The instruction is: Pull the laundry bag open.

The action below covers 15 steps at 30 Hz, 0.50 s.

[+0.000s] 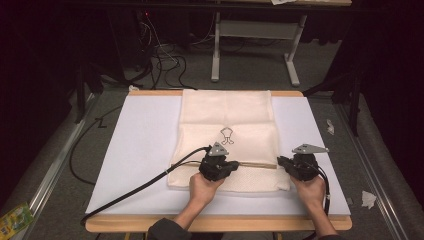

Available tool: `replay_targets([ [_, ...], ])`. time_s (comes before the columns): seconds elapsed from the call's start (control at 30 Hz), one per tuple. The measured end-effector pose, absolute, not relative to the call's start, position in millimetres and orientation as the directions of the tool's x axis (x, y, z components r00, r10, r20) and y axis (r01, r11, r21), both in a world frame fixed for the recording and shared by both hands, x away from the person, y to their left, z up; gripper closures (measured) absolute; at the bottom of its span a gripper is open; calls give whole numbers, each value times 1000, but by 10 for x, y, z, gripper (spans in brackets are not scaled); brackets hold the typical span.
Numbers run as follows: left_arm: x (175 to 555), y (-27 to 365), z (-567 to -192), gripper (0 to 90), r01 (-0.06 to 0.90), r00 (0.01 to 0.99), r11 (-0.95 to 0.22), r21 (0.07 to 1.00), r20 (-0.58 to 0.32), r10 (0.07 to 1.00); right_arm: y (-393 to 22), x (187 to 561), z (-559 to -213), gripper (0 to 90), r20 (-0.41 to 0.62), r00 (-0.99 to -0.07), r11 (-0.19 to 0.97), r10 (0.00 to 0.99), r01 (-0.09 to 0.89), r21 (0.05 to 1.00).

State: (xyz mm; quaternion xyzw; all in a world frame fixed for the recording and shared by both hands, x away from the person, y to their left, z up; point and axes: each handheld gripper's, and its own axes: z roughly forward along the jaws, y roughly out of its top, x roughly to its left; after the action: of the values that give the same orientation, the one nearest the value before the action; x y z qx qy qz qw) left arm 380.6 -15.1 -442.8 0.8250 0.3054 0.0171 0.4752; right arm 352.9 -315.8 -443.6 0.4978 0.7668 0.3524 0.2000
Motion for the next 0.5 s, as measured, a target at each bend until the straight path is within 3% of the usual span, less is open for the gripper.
replay_targets([
  [0.5,3793,-74,-4426,872,491,809,-344,800,-272,522,-3151,3532,-4434,864,39,-428,261,903,618,741],
])
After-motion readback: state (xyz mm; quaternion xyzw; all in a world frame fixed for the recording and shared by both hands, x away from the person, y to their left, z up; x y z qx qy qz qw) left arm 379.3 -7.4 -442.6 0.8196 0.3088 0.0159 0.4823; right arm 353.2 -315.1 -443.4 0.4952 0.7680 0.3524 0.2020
